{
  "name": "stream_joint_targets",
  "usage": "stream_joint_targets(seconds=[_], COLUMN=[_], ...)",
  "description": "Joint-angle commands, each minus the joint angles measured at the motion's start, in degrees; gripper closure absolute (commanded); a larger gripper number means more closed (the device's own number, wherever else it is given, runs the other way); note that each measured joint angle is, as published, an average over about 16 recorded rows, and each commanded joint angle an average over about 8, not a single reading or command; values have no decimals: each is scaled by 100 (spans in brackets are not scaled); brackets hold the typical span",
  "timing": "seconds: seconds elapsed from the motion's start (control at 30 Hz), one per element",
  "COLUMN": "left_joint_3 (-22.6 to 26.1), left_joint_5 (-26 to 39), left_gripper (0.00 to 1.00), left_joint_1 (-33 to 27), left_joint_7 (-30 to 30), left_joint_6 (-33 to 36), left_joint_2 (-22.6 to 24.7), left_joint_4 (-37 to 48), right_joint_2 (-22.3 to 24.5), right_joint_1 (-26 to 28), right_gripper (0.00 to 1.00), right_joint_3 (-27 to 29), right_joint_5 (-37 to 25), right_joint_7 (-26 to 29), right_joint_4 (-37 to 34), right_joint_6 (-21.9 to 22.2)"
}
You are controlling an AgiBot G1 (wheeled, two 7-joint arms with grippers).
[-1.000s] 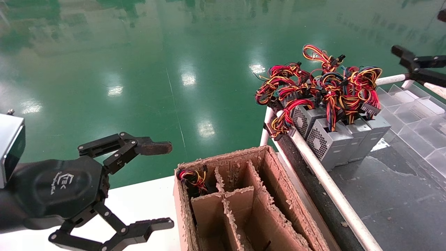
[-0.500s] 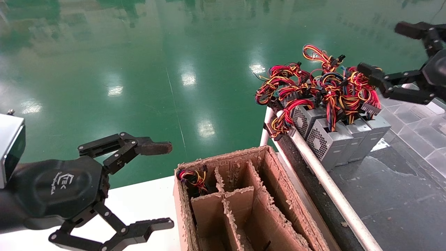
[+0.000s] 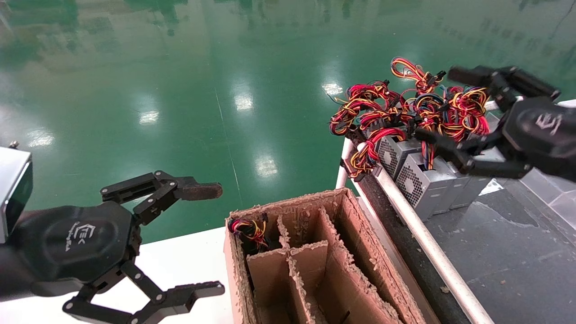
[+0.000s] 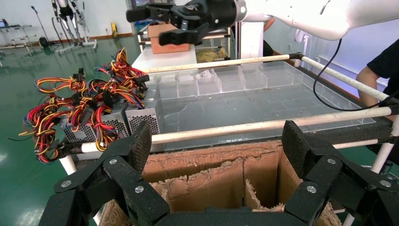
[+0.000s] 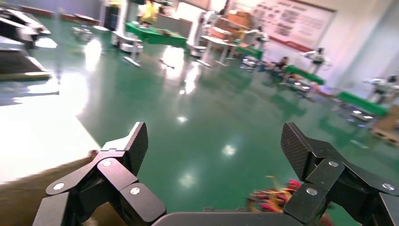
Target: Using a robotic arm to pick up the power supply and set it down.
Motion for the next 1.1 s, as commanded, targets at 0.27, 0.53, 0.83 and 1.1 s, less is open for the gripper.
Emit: stream_joint_targets(seconds=[0.27,0.53,0.83,1.1], left_joint_3=[2,4,5,4], left_joint_5=[-1,-3,-4,-5], left_gripper=[0,0,0,0], left_joint_1=[0,-1,0,0], left_joint_7=[1,2,3,3], left_joint_6=[-1,-2,-3,-4], left_joint_2=[-1,-2,-2,-3], left_joint_4=[0,0,1,2], right_joint_2=[70,132,186,192], right_joint_1=[-357,-674,-952,-972], right_gripper=[0,0,0,0], right_joint_3=[-105,-198,-279,-289], right_joint_5=[151,285,403,423], right_joint_7=[708,1337,1859,1870], right_joint_4=[866,1636,2312,2346], right_joint_6=[-215,-407,-575,-587])
